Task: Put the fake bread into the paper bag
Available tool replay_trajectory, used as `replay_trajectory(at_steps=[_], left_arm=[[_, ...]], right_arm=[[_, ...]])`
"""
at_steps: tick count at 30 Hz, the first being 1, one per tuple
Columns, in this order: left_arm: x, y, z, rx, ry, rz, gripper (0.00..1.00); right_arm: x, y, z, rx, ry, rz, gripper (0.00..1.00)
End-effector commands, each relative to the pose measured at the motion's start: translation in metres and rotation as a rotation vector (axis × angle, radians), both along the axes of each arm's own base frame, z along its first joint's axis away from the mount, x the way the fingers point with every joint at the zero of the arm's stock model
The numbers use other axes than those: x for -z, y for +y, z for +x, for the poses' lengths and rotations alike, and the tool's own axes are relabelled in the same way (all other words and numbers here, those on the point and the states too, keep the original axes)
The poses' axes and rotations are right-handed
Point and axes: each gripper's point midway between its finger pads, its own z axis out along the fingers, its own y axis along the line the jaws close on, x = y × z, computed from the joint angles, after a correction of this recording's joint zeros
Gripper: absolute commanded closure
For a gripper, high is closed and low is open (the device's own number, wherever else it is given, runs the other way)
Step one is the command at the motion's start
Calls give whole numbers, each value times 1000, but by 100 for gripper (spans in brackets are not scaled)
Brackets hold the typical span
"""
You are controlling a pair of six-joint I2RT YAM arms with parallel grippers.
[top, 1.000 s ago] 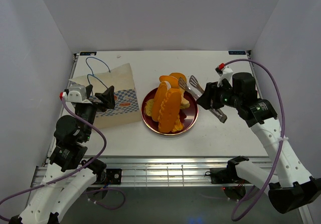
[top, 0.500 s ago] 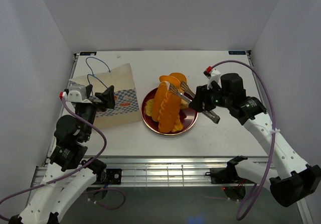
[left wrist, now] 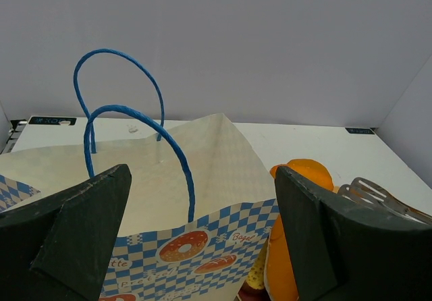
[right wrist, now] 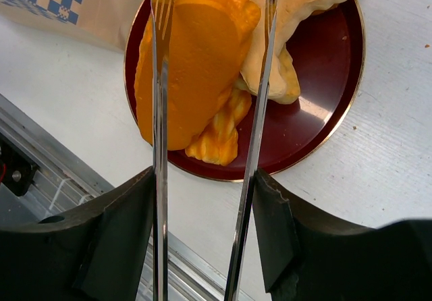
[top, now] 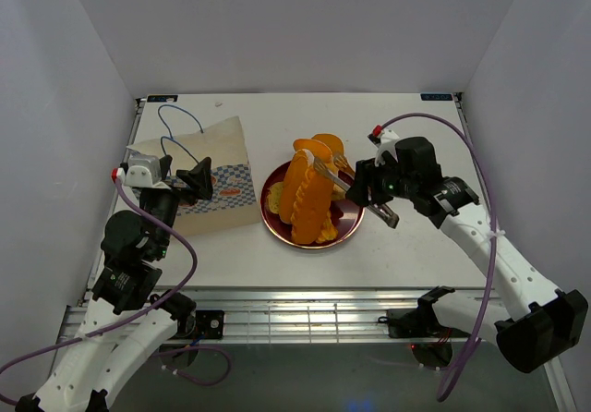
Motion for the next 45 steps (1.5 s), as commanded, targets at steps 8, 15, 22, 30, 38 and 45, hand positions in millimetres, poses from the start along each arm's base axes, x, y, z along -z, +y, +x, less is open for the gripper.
replay_trajectory(at_steps=[8, 15, 22, 30, 38, 45], left_arm=[[3, -2, 2, -2, 5, 1, 2], [2, -2, 2, 0, 4, -2, 2], [4, -3, 2, 5, 8, 1, 2], [1, 0, 0, -5, -1, -3, 2], [2, -2, 0, 3, 2, -4, 2], [2, -1, 0, -2, 1, -3, 2]], right_arm=[[-1, 9, 8, -6, -33, 35, 37], [-8, 16, 5, -27, -27, 74, 37], [-28, 13, 6, -63, -69, 35, 37], [-34, 2, 9, -81, -76, -74, 36], [-14, 4, 7, -82, -29, -69, 35], [3, 6, 4, -93, 10, -77, 35]])
